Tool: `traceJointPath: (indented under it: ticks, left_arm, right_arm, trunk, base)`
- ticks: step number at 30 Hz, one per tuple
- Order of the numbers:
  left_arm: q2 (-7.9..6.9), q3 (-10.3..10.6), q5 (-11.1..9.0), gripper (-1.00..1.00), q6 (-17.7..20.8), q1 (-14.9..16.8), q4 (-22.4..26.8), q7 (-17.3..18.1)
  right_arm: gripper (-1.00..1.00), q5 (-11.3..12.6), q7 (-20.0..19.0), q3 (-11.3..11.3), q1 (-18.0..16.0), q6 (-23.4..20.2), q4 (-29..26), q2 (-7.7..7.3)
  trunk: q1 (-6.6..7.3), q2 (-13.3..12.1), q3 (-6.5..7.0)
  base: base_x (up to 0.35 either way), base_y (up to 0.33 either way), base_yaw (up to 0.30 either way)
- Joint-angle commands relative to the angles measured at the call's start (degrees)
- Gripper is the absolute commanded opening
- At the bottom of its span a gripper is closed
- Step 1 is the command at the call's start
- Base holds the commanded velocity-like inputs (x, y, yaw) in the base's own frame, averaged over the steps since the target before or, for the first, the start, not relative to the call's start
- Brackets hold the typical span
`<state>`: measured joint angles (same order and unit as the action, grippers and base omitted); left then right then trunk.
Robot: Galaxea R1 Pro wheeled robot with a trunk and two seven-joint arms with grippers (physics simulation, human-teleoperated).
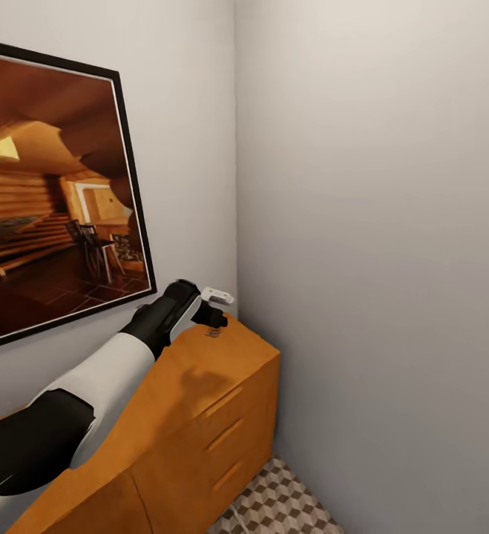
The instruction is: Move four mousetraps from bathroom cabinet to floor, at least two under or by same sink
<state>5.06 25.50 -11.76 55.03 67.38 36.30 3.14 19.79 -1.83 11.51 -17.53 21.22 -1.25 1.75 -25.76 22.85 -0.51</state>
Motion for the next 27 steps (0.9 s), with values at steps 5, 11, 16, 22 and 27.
traceJointPath:
  ticks: [5, 11, 16, 22, 27]
  left_arm:
    - [-0.05, 0.2, -0.1, 1.0, 0.2, -0.1, 0.0, 0.0]
    - [-0.05, 0.2, -0.1, 1.0, 0.1, -0.1, 0.0, -0.1]
    - [-0.05, 0.2, -0.1, 1.0, 0.1, -0.1, 0.0, -0.1]
    - [-0.11, 0.2, -0.1, 1.0, 0.1, -0.1, -0.1, -0.1]
    - [-0.14, 0.2, -0.1, 1.0, 0.1, -0.2, -0.1, -0.1]
  right_arm:
    - [-1.0, 0.6, -0.2, 0.4, 0.0, 0.2, 0.1, 0.01]
    - [-1.0, 0.6, -0.2, 0.4, 0.0, 0.2, 0.1, 0.01]
    - [-1.0, 0.6, -0.2, 0.4, 0.0, 0.2, 0.1, 0.01]
    - [-1.0, 0.6, -0.1, 0.4, 0.0, 0.2, 0.1, 0.01]
    - [-1.0, 0.6, -0.1, 0.4, 0.0, 0.2, 0.1, 0.0]
  trunk:
    - [-0.03, 0.1, -0.04]
    - [-0.03, 0.1, -0.04]
    - [-0.03, 0.1, -0.04]
    - [-0.03, 0.1, -0.04]
    - [-0.03, 0.1, -0.04]
  base:
    - [0.0, 0.115, -0.013]
    - [0.0, 0.012, -0.001]
    - [0.0, 0.001, 0.0]
    - [0.0, 0.0, 0.0]
    - [0.0, 0.0, 0.0]
